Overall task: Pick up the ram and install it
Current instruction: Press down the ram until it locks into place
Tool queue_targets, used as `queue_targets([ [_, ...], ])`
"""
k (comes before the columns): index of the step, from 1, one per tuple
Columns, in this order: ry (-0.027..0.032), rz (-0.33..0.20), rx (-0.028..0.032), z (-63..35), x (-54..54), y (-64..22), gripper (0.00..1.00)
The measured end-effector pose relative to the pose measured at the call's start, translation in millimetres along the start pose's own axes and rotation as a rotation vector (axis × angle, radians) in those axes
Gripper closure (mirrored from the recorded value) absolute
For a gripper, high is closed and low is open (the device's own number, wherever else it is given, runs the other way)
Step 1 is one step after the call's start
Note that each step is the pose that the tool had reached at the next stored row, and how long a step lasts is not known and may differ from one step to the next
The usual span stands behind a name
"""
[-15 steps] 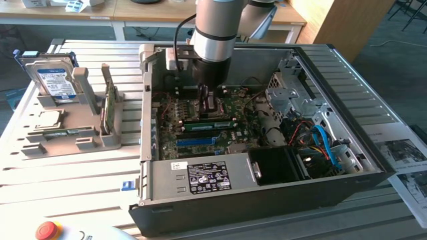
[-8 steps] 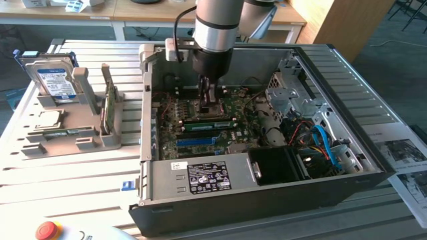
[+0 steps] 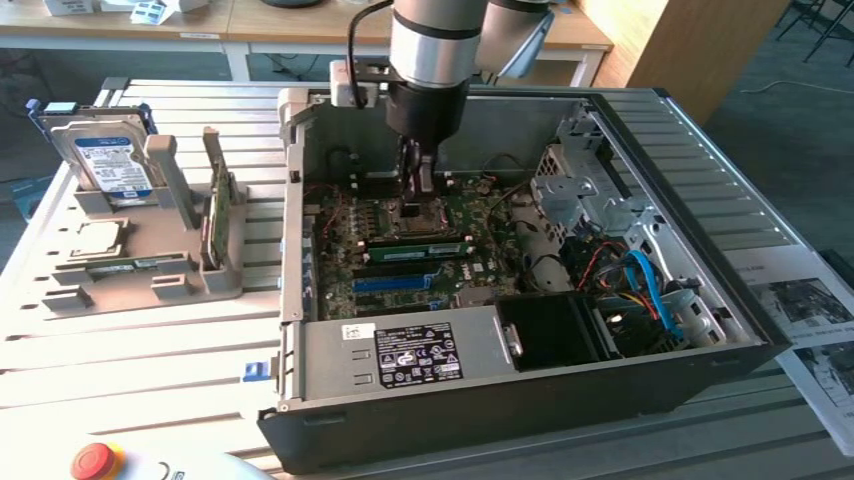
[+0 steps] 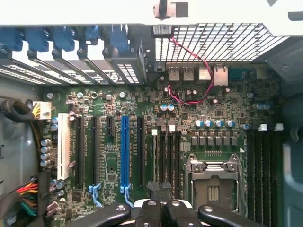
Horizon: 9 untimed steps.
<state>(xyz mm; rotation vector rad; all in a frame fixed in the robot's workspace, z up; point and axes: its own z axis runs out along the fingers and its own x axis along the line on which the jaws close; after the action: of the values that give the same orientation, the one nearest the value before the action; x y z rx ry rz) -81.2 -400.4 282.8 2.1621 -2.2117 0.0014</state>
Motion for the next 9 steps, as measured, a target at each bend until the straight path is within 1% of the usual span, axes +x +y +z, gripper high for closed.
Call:
queue_targets([
  [2, -0.0005, 0.000, 0.0000, -4.4, 0.2, 0.1, 0.89],
  [3, -0.0012, 0.000, -0.0001, -9.1, 0.3, 0.3, 0.89],
  [9, -0.0028, 0.000, -0.0001, -24.5, 0.9, 0.8, 0.89],
])
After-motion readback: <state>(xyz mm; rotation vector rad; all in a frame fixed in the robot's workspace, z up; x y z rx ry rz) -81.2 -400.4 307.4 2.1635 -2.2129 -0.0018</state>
